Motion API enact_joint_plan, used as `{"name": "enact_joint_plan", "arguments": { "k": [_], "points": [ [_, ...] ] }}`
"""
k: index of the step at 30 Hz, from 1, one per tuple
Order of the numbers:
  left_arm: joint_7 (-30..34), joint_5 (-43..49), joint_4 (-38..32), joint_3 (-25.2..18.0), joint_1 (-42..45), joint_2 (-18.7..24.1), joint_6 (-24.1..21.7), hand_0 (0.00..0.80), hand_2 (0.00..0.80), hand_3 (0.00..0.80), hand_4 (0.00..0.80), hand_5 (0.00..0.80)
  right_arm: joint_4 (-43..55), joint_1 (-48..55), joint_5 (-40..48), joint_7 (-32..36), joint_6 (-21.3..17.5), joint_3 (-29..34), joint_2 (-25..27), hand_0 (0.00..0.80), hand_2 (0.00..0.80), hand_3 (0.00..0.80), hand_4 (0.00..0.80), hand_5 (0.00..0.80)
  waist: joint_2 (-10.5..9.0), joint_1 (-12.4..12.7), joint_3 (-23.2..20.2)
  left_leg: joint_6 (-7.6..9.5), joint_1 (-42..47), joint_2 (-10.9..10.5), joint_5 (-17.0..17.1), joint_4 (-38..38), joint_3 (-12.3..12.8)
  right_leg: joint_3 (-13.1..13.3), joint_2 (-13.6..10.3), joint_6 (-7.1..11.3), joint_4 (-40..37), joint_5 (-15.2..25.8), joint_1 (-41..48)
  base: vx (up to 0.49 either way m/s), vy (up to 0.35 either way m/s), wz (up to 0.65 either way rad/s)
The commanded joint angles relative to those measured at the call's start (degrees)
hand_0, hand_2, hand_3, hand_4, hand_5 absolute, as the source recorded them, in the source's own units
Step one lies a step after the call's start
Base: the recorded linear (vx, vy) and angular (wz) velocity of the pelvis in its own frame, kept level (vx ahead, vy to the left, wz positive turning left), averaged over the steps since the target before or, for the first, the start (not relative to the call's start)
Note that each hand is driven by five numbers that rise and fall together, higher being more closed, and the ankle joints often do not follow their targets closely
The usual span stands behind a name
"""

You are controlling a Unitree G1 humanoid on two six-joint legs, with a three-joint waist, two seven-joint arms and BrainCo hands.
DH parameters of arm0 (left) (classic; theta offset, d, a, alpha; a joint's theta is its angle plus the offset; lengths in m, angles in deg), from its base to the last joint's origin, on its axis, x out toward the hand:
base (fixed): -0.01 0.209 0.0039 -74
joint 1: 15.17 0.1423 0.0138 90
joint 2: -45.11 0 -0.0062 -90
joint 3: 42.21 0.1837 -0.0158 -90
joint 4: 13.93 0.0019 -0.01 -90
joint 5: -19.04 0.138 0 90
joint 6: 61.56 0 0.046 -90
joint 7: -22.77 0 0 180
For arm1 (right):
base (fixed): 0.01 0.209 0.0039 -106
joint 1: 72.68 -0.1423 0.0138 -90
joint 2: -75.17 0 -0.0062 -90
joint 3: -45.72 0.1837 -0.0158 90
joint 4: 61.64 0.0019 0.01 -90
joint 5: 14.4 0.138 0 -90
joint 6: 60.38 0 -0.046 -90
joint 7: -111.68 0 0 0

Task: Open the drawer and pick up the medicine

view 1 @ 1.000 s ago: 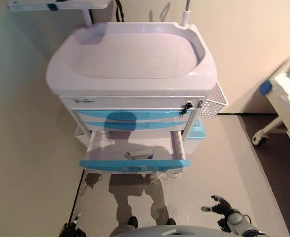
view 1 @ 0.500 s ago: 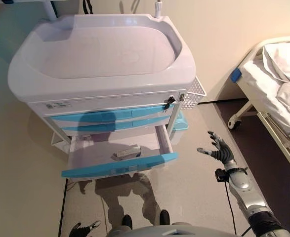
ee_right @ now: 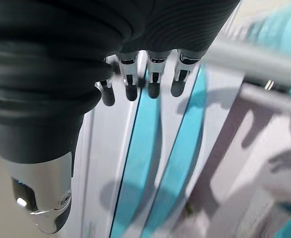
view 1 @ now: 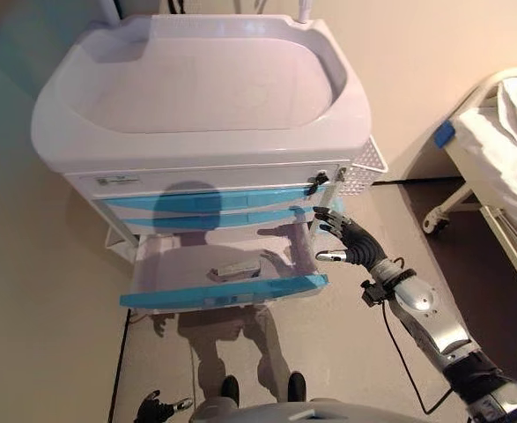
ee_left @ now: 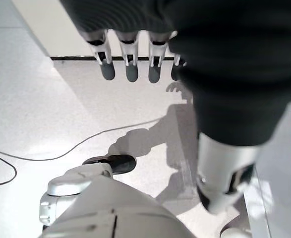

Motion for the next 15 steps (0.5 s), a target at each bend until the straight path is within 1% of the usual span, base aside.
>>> {"name": "enact_joint_plan", "arguments": {
  "k": [1,2,5,8,9,11,12,13,14,15],
  "points": [
    [0.5,2.1,2.6,0.9,-0.9,3.1,-0.2,0.0,0.0,0.0,0.0,0.0,3.3,-7.4,4.8,4.0,-0.1,-4.3,1.3,0.0,0.0,0.0,0.0,0.0,-2.99,2.9,-0.8,2.54,-2.7,-4.0,-0.7,1.7,-2.3,-1.7,-1.7,3.66,6.3,-1.7,-2.0,-0.025,-0.021,0.15],
    [0.7,1.9,2.8,0.9,-0.7,3.2,-0.2,0.0,0.0,0.0,0.0,0.0,2.4,-9.3,5.0,4.4,0.5,-5.9,1.6,0.0,0.0,0.0,0.0,0.0,-3.18,3.3,-0.6,2.52,-2.9,-4.1,-0.6,1.7,-2.6,-2.0,-1.7,3.62,6.3,-1.6,-2.1,-0.031,-0.026,0.2],
    [0.9,1.8,2.9,1.2,-0.5,3.4,-0.1,0.0,0.0,0.0,0.0,0.0,1.4,-11.8,5.0,4.2,0.7,-7.7,1.8,0.0,0.0,0.0,0.0,0.0,-3.33,3.7,-0.3,2.52,-3.2,-4.2,-0.4,1.7,-3.0,-2.7,-1.9,3.62,6.4,-1.6,-2.2,-0.011,-0.013,0.28],
    [0.8,2.0,3.2,1.8,-0.6,3.6,-0.1,0.0,0.0,0.0,0.0,0.0,-0.9,-14.7,4.4,3.8,0.9,-9.5,0.4,0.0,0.0,0.0,0.0,0.0,-3.47,4.3,0.2,2.54,-3.6,-4.2,-0.2,1.7,-3.5,-3.4,-2.0,3.61,6.6,-1.7,-2.4,-0.01,-0.01,0.18],
    [0.6,2.0,3.2,2.5,-0.7,3.6,0.0,0.0,0.0,0.0,0.0,0.0,-3.5,-16.4,3.3,2.9,0.9,-10.5,-1.2,0.0,0.0,0.0,0.0,0.0,-3.54,4.7,0.5,2.62,-4.0,-4.3,-0.1,1.9,-3.9,-3.8,-2.1,3.58,6.7,-1.7,-2.6,-0.003,-0.013,0.16],
    [0.4,1.9,3.3,2.7,-0.8,3.6,0.0,0.0,0.0,0.0,0.0,0.0,-4.6,-17.8,2.1,2.5,0.8,-11.0,-1.8,0.0,0.0,0.0,0.0,0.0,-3.65,4.8,0.6,2.64,-4.2,-4.3,-0.1,2.0,-4.0,-4.0,-2.1,3.57,6.8,-1.7,-2.7,-0.006,-0.01,0.08],
    [0.2,1.5,3.1,3.2,-1.0,3.5,-0.1,0.0,0.0,0.0,0.0,0.0,-7.7,-19.6,-0.3,1.1,0.9,-11.8,-3.6,0.0,0.0,0.0,0.0,0.0,-3.75,5.3,1.0,2.72,-4.7,-4.4,0.0,2.1,-4.3,-4.1,-2.2,3.56,6.9,-1.5,-3.1,-0.009,-0.004,0.03],
    [0.2,1.5,3.1,3.2,-1.0,3.5,-0.1,0.0,0.0,0.0,0.0,0.0,-7.7,-19.7,-0.3,1.1,0.8,-11.8,-3.6,0.0,0.0,0.0,0.0,0.0,-3.77,5.3,1.0,2.73,-4.7,-4.4,0.0,2.1,-4.3,-4.1,-2.2,3.56,6.9,-1.5,-3.1,-0.013,-0.003,0.11],
    [-0.2,1.0,3.0,3.7,-1.2,3.4,0.0,0.0,0.0,0.0,0.0,0.0,-11.2,-21.4,-4.0,-0.7,0.9,-12.1,-5.4,0.0,0.0,0.0,0.0,0.0,-3.74,5.6,1.4,2.82,-5.0,-4.5,0.1,2.3,-4.5,-4.3,-2.2,3.5,7.2,-1.5,-3.4,-0.005,0.001,0.11],
    [-0.2,1.0,3.0,3.6,-1.2,3.4,0.0,0.0,0.0,0.0,0.0,0.0,-11.2,-21.4,-4.0,-0.7,0.9,-12.2,-5.5,0.0,0.0,0.0,0.0,0.0,-3.76,5.5,1.4,2.82,-5.0,-4.5,0.1,2.3,-4.5,-4.3,-2.2,3.5,7.2,-1.5,-3.4,-0.01,-0.007,0.09]
  ]
}}
